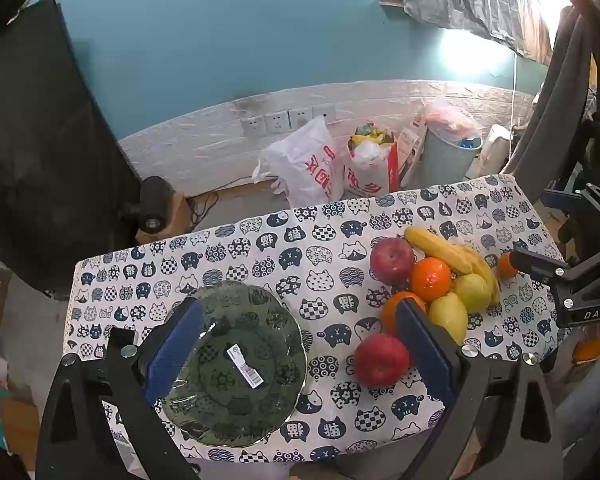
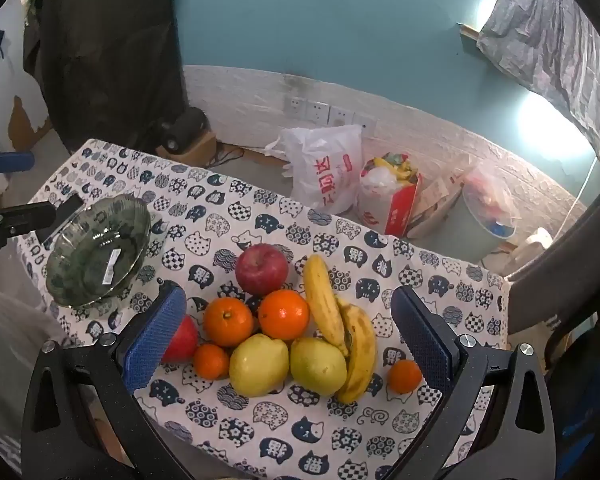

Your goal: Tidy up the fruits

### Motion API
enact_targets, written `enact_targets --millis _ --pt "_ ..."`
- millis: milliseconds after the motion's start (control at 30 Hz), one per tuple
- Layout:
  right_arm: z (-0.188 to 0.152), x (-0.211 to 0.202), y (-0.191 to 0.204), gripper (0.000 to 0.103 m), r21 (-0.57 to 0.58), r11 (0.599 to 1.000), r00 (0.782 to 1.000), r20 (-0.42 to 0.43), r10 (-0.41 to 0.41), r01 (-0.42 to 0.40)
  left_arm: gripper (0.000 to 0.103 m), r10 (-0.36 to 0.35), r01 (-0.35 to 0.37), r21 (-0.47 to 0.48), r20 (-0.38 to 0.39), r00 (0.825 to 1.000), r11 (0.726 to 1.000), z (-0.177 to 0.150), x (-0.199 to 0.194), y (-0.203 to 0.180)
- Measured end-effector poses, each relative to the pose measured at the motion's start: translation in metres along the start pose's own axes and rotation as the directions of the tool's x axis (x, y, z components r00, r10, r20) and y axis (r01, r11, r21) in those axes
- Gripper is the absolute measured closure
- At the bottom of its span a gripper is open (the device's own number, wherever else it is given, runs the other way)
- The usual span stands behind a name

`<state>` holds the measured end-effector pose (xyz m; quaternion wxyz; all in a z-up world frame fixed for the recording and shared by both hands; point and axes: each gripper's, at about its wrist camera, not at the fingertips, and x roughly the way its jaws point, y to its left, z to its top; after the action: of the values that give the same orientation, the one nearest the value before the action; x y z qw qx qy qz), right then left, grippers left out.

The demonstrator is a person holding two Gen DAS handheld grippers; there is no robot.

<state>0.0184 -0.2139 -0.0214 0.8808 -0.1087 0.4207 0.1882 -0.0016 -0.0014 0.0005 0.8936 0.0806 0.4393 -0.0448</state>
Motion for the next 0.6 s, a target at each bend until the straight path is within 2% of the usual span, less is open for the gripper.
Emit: enact_targets --millis 167,600 --pt "0.0001 -0.0001 0.0004 0.003 -0.004 1.0 1.0 -0.009 0.001 -0.001 0.006 -0.013 0.013 -0.005 -0.008 1.0 1.0 -0.0093 0.0016 0.0022" --pt "0.0006 -0.0028 0.0007 0.003 -0.015 1.0 1.0 -0.009 0.014 -0.014 0.006 -0.015 0.015 0.012 -0.021 1.0 1.0 -0.0022 0.005 -0.0059"
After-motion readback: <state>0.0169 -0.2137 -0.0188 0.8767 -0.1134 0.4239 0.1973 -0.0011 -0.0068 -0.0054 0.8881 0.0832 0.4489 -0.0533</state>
